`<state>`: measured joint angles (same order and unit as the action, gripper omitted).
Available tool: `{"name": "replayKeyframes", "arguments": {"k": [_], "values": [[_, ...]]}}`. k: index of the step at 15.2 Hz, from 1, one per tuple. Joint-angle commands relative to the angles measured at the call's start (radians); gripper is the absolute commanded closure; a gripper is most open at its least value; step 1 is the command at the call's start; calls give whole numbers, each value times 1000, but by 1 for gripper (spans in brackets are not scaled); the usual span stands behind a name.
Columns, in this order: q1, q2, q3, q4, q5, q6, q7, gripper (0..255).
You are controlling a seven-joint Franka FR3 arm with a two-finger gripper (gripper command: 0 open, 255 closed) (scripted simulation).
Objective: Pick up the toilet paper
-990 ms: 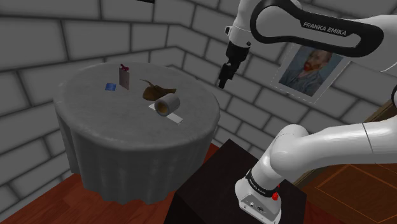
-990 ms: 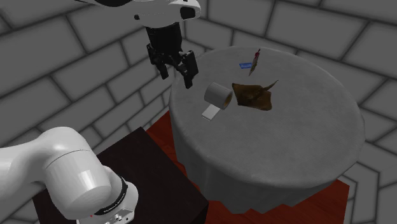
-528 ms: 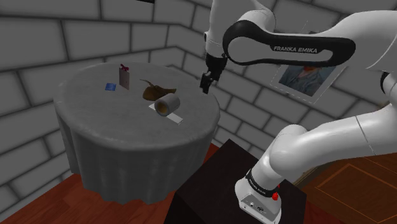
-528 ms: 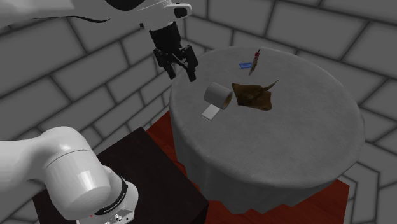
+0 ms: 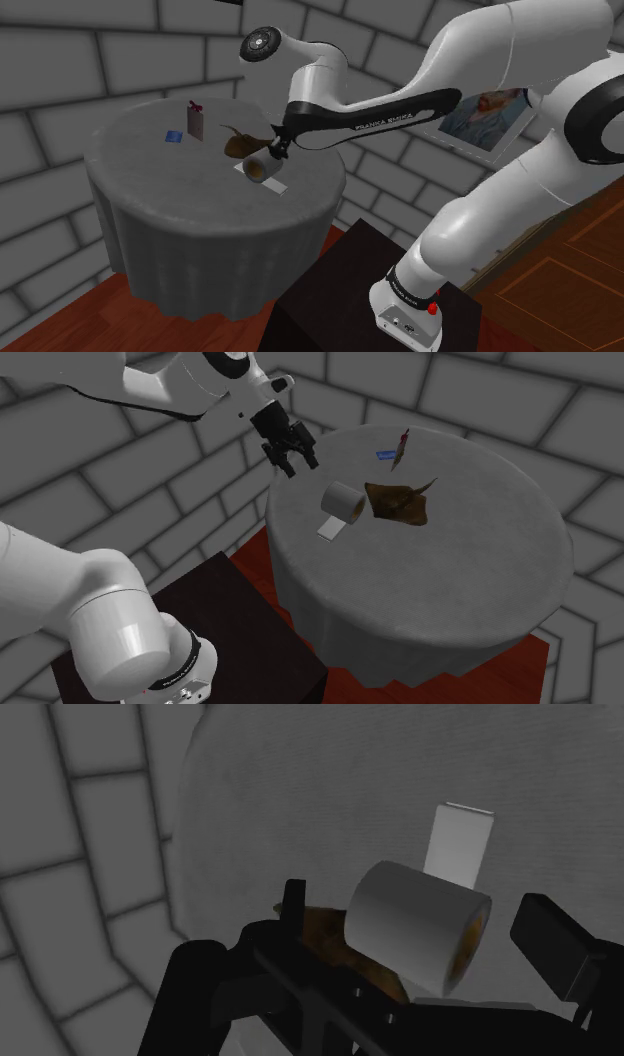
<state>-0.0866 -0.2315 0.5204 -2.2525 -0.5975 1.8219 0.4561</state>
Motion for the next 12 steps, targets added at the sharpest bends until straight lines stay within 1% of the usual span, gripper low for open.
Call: {"name": "replayKeyframes", "arguments": {"k": [1, 3, 4, 6, 9, 10, 12], "values": [[-14, 113, 57, 48, -125, -40, 110, 0], [-9, 246, 96, 111, -252, -111, 210, 0], [2, 315, 105, 146, -315, -153, 255, 0], [40, 450, 103, 218, -433, -242, 328, 0], [119, 640, 62, 335, -589, -370, 397, 0], [147, 700, 42, 377, -636, -409, 411, 0], [155, 712, 34, 379, -641, -407, 419, 0]]}}
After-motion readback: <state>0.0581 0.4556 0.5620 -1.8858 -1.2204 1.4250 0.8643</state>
